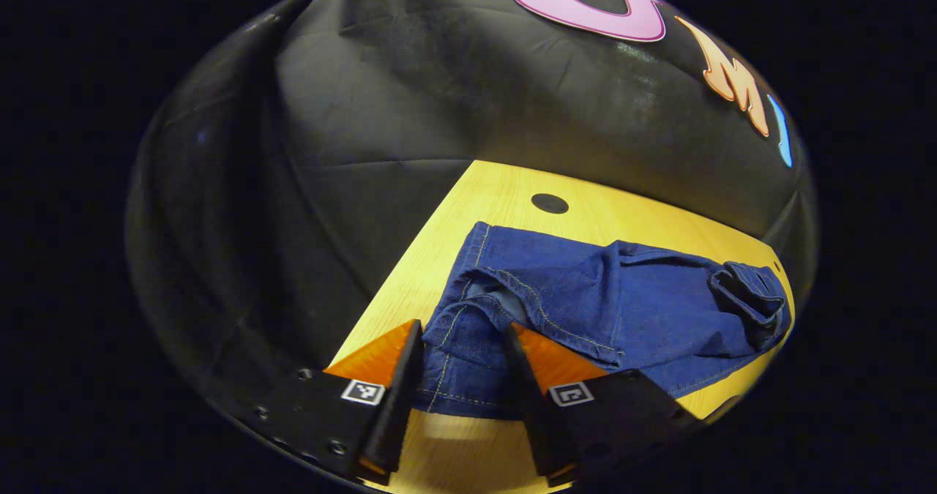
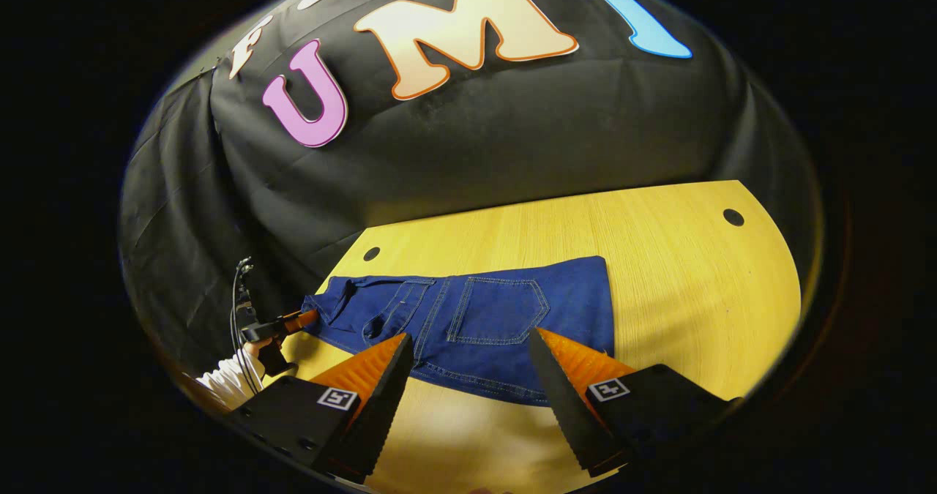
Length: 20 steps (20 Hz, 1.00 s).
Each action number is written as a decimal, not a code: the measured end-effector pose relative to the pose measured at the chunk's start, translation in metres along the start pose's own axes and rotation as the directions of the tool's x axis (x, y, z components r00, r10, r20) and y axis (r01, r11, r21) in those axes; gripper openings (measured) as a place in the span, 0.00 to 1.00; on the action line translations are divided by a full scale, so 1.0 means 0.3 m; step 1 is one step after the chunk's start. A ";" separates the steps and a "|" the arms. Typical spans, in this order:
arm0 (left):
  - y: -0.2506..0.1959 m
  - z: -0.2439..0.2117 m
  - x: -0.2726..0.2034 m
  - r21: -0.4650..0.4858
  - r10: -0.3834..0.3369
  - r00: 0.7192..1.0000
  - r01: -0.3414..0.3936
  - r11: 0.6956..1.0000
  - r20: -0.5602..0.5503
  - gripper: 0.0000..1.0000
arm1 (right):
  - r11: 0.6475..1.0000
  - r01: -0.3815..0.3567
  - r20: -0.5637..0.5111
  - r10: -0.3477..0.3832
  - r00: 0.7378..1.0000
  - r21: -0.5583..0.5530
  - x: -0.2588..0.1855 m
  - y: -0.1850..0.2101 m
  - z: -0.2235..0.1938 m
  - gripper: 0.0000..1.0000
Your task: Grasp the waist and the cuffs of the jeans and fold them to make the two legs overlap; first hold the waist and fold one-third of the jeans toward the cuffs, then hold the cuffs and fold the remaining one-third in the same direction to finish folding.
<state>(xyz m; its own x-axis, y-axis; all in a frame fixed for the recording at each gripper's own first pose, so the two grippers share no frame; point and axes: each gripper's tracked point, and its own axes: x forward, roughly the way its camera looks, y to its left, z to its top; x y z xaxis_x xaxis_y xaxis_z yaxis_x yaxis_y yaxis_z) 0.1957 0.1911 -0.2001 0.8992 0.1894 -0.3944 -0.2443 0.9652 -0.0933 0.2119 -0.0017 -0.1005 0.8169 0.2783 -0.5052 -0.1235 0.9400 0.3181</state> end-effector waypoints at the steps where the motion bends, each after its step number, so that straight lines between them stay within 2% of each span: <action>1: -0.012 -0.002 0.001 -0.008 -0.011 1.000 0.011 1.000 0.003 0.64 | 1.000 -0.003 -0.001 0.003 1.000 0.011 -0.003 0.005 -0.003 0.98; 3: -0.064 0.000 0.017 -0.055 -0.060 0.998 0.062 0.997 0.024 0.51 | 1.000 0.001 0.004 -0.001 1.000 0.012 -0.002 0.002 -0.003 0.98; 4: -0.078 -0.002 0.018 -0.066 -0.063 0.998 0.064 0.996 0.018 0.34 | 1.000 0.004 0.003 -0.004 1.000 0.011 -0.003 -0.004 -0.001 0.98; 5: -0.076 -0.004 0.010 -0.069 -0.073 0.997 0.074 0.995 0.018 0.18 | 1.000 0.007 0.001 -0.008 1.000 0.014 -0.004 -0.007 -0.001 0.94; 6: -0.076 0.001 0.008 -0.073 -0.076 0.997 0.077 0.994 0.020 0.08 | 1.000 0.009 0.000 -0.009 1.000 0.018 -0.005 -0.008 0.001 0.94; 7: -0.080 0.012 0.005 -0.084 -0.077 0.997 0.079 0.993 0.027 0.05 | 1.000 0.008 0.000 -0.008 1.000 0.022 -0.011 -0.004 0.001 0.94; 8: -0.079 0.013 0.004 -0.098 -0.074 0.997 0.076 0.992 0.024 0.01 | 1.000 0.009 0.002 -0.009 1.000 0.022 -0.015 -0.003 0.005 0.98; 9: -0.072 0.012 0.002 -0.106 -0.069 0.997 0.071 0.992 0.020 0.00 | 1.000 0.013 0.004 -0.013 1.000 0.019 -0.022 -0.007 0.006 0.98; 10: -0.073 0.013 0.000 -0.102 -0.068 0.998 0.069 0.992 0.018 0.00 | 1.000 0.015 0.006 -0.015 1.000 0.019 -0.027 -0.009 0.010 0.94; 11: -0.076 0.010 0.002 -0.101 -0.069 0.998 0.070 0.992 0.012 0.00 | 1.000 0.014 0.010 -0.015 1.000 0.019 -0.036 -0.009 0.012 0.98; 13: -0.090 0.028 -0.017 -0.142 -0.087 0.996 0.086 0.986 0.001 0.00 | 1.000 0.020 0.017 -0.020 1.000 0.020 -0.054 -0.022 0.021 0.98; 16: -0.143 0.122 -0.114 -0.216 -0.152 0.986 0.163 0.963 0.064 0.00 | 0.999 0.032 0.039 -0.033 0.999 0.023 -0.085 -0.042 0.046 0.98; 18: -0.226 0.184 -0.198 -0.228 -0.209 0.973 0.228 0.947 0.101 0.02 | 0.999 0.030 0.052 -0.032 0.998 0.041 -0.113 -0.049 0.053 0.98; 20: -0.372 0.226 -0.240 -0.221 -0.273 0.955 0.293 0.930 0.116 0.00 | 0.998 0.034 0.066 -0.038 0.997 0.061 -0.146 -0.071 0.055 0.98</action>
<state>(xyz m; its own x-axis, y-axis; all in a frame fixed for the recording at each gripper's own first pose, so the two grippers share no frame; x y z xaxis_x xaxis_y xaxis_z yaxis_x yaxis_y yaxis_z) 0.1827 0.0821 -0.0992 0.9674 -0.0616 -0.2455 -0.0444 0.9137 -0.4039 0.1880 -0.0372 -0.0719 0.8565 0.2292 -0.4626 -0.0615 0.9350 0.3494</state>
